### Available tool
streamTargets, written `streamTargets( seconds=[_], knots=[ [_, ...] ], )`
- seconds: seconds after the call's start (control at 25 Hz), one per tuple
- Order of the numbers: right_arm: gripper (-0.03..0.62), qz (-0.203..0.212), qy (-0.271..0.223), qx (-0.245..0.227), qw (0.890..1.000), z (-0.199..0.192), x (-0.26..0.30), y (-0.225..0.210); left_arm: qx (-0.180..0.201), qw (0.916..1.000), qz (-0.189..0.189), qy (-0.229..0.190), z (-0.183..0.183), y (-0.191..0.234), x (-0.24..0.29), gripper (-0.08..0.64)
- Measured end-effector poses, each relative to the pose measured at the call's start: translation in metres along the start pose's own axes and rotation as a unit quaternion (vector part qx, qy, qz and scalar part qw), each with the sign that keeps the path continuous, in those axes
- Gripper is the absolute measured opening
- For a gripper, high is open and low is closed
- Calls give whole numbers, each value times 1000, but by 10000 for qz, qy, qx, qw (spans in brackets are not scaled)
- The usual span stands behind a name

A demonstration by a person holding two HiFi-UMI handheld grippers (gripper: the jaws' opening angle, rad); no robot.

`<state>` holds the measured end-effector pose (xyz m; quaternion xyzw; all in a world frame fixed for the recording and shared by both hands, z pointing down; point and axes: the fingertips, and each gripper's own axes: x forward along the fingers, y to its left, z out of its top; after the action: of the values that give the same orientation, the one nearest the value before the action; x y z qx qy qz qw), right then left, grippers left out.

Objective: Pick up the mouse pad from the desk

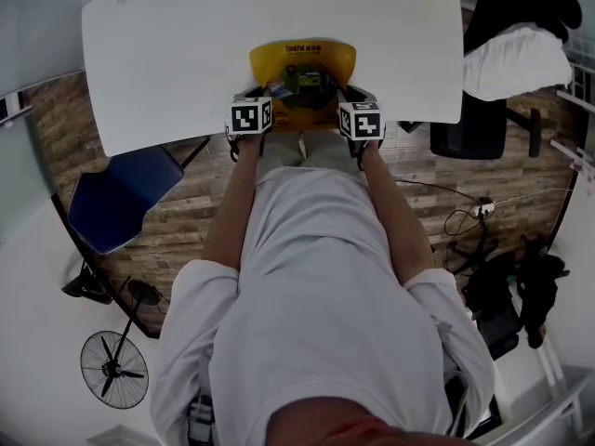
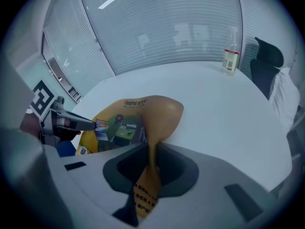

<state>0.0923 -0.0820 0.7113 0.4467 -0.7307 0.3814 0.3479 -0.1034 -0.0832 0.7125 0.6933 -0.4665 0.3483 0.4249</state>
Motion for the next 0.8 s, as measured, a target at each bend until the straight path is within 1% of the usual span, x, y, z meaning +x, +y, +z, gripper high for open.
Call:
streamTargets(
  seconds=[0.16,0.24,0.4,0.64,0.8],
  knots=[
    [61,114,-176,22,9998,5,-10,4,-2,9997,-154,-177,4,-4,-9,37],
    [60,180,-300,52,9994,11,-17,6,35,9992,-215,-328,10,-7,-17,35],
    [60,220,-619,-63,9978,30,-36,8,171,9969,-321,-695,26,-14,-36,35],
    [58,246,-1155,-216,9928,66,-78,17,419,9897,-380,-1315,60,-28,-78,35],
    [58,200,-1567,-336,9869,91,-108,20,616,9822,-400,-1731,87,-38,-105,35]
  ],
)
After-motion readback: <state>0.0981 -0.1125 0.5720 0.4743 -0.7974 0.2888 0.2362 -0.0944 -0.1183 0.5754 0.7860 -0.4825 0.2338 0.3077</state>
